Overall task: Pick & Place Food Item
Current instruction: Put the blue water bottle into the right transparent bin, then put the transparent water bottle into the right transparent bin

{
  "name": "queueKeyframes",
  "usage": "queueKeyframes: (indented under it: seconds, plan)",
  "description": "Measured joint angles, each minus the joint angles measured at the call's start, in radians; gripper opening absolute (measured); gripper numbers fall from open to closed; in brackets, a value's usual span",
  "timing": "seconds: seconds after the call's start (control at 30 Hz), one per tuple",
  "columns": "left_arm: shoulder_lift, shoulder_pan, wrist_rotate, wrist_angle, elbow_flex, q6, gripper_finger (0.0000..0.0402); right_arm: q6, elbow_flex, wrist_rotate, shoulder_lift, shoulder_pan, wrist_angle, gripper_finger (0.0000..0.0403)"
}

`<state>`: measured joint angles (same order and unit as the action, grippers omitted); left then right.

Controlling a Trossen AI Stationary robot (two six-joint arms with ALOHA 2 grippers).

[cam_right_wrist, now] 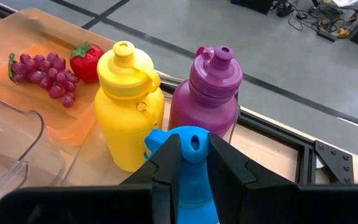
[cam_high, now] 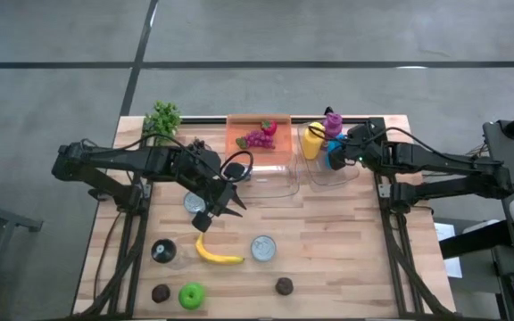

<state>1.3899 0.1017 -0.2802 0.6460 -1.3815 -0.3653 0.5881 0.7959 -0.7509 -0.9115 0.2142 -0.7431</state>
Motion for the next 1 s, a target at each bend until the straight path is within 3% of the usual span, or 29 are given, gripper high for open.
queueKeyframes:
  seconds: [0.4,1.0]
  plan:
    - [0.000,0.000,0.000,0.000,0.000,0.000,0.0097,0.007,0.000,-0.001,-0.001,0.000,0.001,0.0126]
    - [0.000,0.000,0.000,0.001,0.000,0.001,0.0097,-0.023,0.061,-0.008,0.035,0.000,-0.007,0.0184]
